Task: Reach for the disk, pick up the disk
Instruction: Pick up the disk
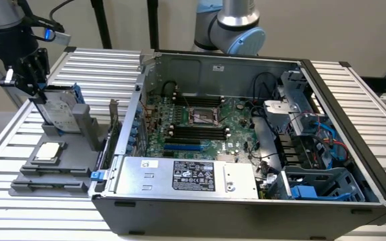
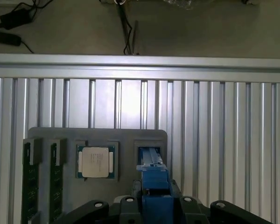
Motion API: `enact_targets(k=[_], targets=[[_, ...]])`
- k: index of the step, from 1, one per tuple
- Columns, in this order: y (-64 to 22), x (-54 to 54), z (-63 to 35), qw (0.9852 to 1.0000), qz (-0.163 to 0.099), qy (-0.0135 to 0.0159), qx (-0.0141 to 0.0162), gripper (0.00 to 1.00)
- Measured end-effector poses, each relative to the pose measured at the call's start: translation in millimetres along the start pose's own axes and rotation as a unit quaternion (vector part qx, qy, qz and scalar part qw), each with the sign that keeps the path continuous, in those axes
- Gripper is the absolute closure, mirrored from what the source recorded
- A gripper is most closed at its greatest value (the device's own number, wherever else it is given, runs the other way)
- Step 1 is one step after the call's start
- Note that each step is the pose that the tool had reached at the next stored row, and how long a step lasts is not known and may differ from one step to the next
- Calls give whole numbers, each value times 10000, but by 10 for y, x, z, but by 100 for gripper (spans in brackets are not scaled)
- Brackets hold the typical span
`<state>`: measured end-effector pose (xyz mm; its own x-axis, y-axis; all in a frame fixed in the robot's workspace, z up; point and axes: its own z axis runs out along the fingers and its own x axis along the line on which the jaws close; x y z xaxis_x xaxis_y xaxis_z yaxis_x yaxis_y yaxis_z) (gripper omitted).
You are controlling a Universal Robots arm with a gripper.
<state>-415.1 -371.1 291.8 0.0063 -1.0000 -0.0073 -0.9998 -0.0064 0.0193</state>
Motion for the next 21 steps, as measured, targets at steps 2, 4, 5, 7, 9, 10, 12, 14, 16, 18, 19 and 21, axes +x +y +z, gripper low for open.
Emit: enact_targets(k=[2,4,5,7,9,10,12,14,16,18,19,21], targets=[[0,0,0,10000,0,-6,0,67],[0,2,-1,10000,0,-14,0,67],[0,3,-1,10000,-1,-19,-1,67],[0,4,0,10000,-1,-24,0,67],[0,3,0,10000,0,-24,0,67],[0,3,0,10000,0,-24,0,67],[0,4,0,10000,0,-24,0,67],[0,4,0,10000,0,-24,0,67],[1,4,-2,10000,0,-24,0,67],[0,4,-19,10000,0,-25,1,67],[-1,3,-36,10000,0,-24,0,67],[-6,3,-77,10000,-1,-24,-1,67]])
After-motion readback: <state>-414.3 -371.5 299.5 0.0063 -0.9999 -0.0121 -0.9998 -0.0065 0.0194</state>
